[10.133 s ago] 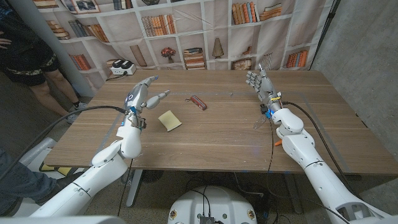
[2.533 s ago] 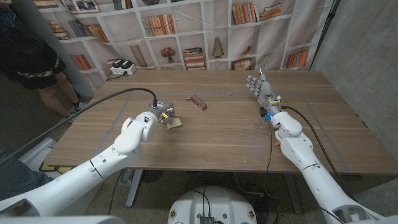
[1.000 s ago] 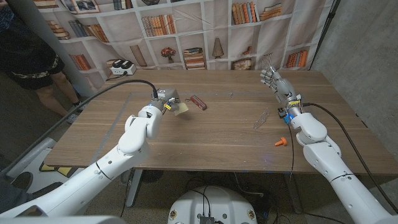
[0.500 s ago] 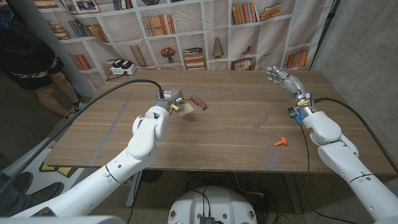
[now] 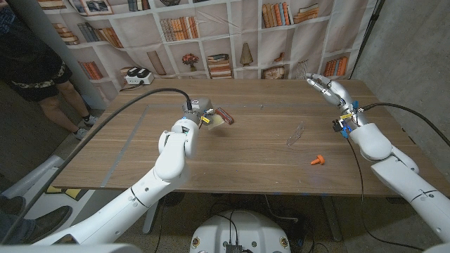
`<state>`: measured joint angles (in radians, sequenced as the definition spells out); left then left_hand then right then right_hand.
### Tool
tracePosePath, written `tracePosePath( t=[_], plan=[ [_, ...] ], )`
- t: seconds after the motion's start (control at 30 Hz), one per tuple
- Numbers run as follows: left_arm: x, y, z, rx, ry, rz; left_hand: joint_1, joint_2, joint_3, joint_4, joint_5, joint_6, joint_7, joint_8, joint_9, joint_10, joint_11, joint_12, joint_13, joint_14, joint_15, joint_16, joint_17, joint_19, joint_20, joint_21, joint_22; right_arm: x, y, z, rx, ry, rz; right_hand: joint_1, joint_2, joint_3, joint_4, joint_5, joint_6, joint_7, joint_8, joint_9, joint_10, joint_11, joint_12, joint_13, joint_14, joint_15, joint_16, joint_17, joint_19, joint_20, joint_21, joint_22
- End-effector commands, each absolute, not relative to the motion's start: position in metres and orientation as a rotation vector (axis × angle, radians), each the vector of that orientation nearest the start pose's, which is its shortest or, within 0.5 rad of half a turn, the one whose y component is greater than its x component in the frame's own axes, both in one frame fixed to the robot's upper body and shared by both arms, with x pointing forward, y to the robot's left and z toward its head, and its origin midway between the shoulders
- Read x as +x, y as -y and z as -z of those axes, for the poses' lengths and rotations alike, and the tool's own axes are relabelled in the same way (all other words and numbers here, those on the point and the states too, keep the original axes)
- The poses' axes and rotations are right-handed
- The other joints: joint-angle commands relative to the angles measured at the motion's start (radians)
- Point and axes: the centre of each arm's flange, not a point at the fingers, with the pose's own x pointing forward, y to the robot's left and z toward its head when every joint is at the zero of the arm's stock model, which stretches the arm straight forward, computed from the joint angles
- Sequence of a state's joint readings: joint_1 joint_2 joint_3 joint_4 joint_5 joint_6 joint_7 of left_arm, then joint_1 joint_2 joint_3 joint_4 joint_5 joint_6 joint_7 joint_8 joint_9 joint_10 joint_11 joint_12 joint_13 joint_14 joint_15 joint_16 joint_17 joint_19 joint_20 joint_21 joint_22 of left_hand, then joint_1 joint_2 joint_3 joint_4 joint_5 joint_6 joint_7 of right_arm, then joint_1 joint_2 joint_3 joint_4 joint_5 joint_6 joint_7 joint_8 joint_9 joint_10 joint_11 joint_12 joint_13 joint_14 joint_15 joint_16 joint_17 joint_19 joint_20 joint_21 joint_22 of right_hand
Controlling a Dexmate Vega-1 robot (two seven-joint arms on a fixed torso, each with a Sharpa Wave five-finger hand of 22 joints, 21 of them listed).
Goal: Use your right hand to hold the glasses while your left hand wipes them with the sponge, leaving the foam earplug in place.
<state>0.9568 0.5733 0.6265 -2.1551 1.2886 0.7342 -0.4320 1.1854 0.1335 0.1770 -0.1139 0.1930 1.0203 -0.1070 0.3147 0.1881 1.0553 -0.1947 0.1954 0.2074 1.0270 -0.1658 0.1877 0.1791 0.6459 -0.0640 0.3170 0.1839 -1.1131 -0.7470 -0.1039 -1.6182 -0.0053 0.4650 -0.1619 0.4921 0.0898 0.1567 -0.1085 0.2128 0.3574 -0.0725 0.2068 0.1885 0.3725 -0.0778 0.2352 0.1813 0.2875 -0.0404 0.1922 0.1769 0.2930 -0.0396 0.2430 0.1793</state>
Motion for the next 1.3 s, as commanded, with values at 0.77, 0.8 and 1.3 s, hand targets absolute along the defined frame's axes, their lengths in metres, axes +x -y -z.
tracePosePath(
  t=[0.77, 0.8, 1.3],
  plan=[
    [0.515, -0.155, -0.038, 1.605, 0.421, -0.241, 0.011, -0.002, 0.031, 0.030, 0.006, 0.036, 0.027, 0.001, 0.003, 0.004, -0.002, 0.002, 0.005, -0.001, -0.051, 0.001, 0.002, -0.010, -0.070, -0.006, 0.005, 0.525, 0.359, -0.026, -1.313, 0.981, 0.261, 0.089, 0.008, 0.035, -0.048, 0.017, -0.030, -0.043, -0.011, 0.004, -0.005, -0.064, -0.012, 0.003, 0.030, -0.029, -0.004, 0.000, 0.036, -0.039, -0.011, 0.003],
    [0.516, -0.154, -0.039, 1.607, 0.423, -0.241, 0.011, -0.002, 0.031, 0.030, 0.006, 0.035, 0.027, 0.000, 0.003, 0.003, -0.002, 0.002, 0.005, 0.000, -0.051, 0.001, 0.002, -0.012, -0.071, -0.007, 0.005, 0.525, 0.360, -0.026, -1.323, 0.977, 0.262, 0.093, 0.009, 0.037, -0.050, 0.018, -0.030, -0.045, -0.011, 0.004, -0.005, -0.065, -0.013, 0.003, 0.032, -0.030, -0.004, 0.000, 0.038, -0.039, -0.011, 0.003],
    [0.522, -0.146, -0.045, 1.613, 0.443, -0.206, 0.014, 0.000, 0.036, 0.033, 0.006, 0.028, 0.029, -0.006, 0.004, -0.008, 0.001, 0.000, 0.009, -0.010, -0.052, -0.001, 0.002, -0.028, -0.075, -0.016, 0.004, 0.522, 0.367, -0.034, -1.483, 0.877, 0.242, 0.140, -0.008, 0.049, -0.061, 0.022, 0.027, -0.093, 0.008, 0.003, 0.022, -0.115, -0.008, 0.002, 0.048, -0.033, -0.005, 0.001, 0.049, -0.037, -0.017, 0.003]
  ],
)
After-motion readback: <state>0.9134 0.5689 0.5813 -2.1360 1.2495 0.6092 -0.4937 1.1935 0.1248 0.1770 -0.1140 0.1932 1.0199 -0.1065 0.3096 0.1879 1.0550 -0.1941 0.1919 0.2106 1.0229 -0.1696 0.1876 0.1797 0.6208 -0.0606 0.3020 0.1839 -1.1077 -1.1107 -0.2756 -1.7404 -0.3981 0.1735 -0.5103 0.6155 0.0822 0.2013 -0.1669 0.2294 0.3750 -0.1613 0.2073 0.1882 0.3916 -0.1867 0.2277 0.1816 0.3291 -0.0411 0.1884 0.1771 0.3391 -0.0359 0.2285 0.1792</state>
